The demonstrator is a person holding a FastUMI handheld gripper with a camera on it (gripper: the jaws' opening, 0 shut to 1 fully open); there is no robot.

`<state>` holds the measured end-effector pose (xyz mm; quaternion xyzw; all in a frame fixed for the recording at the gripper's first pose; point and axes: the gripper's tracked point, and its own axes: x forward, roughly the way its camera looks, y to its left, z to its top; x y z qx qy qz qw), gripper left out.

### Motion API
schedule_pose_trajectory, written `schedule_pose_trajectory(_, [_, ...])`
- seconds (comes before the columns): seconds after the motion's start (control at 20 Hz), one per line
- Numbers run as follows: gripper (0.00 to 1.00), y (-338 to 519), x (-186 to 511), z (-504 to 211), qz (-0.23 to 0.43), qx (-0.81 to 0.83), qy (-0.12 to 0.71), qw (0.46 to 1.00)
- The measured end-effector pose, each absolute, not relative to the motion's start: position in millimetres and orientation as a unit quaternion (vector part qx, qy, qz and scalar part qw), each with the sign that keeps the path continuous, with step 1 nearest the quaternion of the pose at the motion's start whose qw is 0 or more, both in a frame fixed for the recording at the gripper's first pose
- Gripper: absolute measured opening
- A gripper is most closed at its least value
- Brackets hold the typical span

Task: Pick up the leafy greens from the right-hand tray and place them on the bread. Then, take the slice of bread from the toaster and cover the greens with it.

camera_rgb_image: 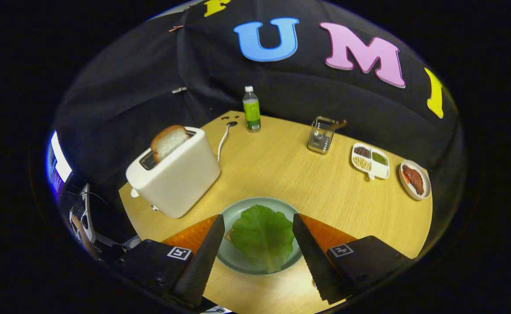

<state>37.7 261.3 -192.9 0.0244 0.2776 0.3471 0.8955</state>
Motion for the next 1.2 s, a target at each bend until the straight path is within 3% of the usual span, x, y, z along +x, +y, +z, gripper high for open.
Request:
schedule_pose_trajectory(0.2, [0.98,293,23,-90,0.399,0.012,0.163,0.902])
schedule_pose_trajectory(0.4, [0.97,343,6,-33,0.436,0.007,0.133,0.890])
schedule_pose_trajectory(1.2, [0.95,481,67,-142,0.330,0.069,0.307,0.890])
